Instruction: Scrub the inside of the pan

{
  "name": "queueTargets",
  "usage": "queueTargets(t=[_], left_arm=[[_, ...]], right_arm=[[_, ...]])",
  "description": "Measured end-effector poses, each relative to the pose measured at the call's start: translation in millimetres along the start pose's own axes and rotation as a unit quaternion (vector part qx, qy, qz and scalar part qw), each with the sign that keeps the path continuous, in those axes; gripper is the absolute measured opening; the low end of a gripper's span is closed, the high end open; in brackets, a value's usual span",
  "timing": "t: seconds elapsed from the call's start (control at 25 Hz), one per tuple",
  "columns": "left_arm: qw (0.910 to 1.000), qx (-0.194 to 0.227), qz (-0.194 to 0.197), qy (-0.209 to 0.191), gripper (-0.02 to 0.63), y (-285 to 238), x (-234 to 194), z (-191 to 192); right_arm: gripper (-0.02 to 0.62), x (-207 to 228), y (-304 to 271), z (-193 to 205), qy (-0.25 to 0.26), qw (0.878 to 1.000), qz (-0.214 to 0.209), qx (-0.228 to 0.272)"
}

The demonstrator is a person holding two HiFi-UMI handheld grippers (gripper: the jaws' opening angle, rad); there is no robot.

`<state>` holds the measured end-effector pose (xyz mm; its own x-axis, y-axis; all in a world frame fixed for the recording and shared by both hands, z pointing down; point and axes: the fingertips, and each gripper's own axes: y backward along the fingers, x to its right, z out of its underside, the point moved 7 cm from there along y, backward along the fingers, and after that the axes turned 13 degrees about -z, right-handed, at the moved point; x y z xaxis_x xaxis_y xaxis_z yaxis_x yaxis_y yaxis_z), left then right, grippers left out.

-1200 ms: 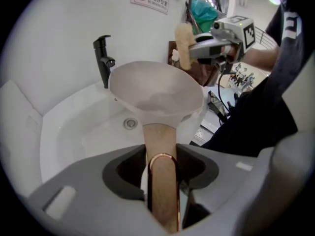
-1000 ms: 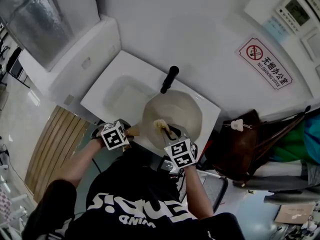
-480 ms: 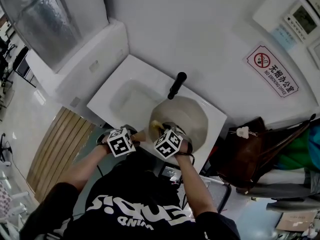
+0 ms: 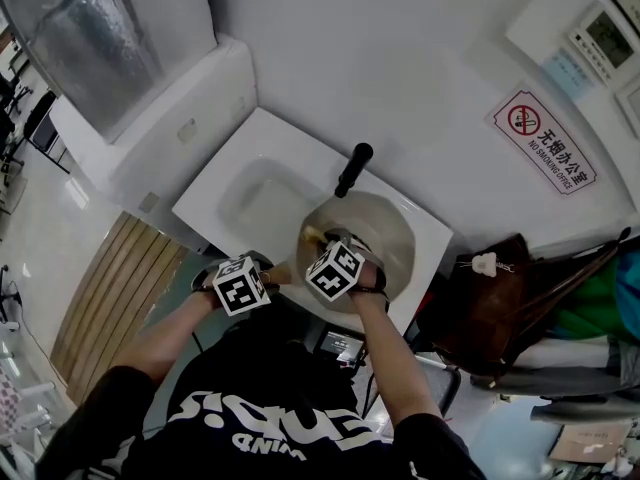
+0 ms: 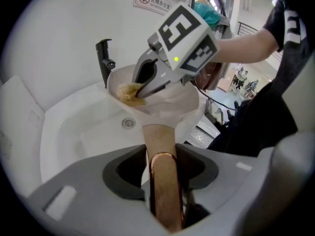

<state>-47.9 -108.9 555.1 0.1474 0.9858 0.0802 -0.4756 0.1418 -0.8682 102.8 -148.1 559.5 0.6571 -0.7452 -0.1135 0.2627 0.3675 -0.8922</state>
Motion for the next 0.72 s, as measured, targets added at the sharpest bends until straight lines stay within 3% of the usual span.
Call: queueTargets(t=[0.48, 0.72], left_arm=[[1.0000, 0.005, 0.000, -0.002, 0.179, -1.1, 1.3, 0.1], [1.0000, 0.005, 0.001, 0.003, 0.178, -1.0, 0.6, 3.9]], right_arm=[[0.074, 68.1, -6.4, 9.6, -0.059, 0.997, 0.040, -0.032], [0.074, 108.2, 6.0, 27.2, -0.089, 0.990, 0.092, -0.052]])
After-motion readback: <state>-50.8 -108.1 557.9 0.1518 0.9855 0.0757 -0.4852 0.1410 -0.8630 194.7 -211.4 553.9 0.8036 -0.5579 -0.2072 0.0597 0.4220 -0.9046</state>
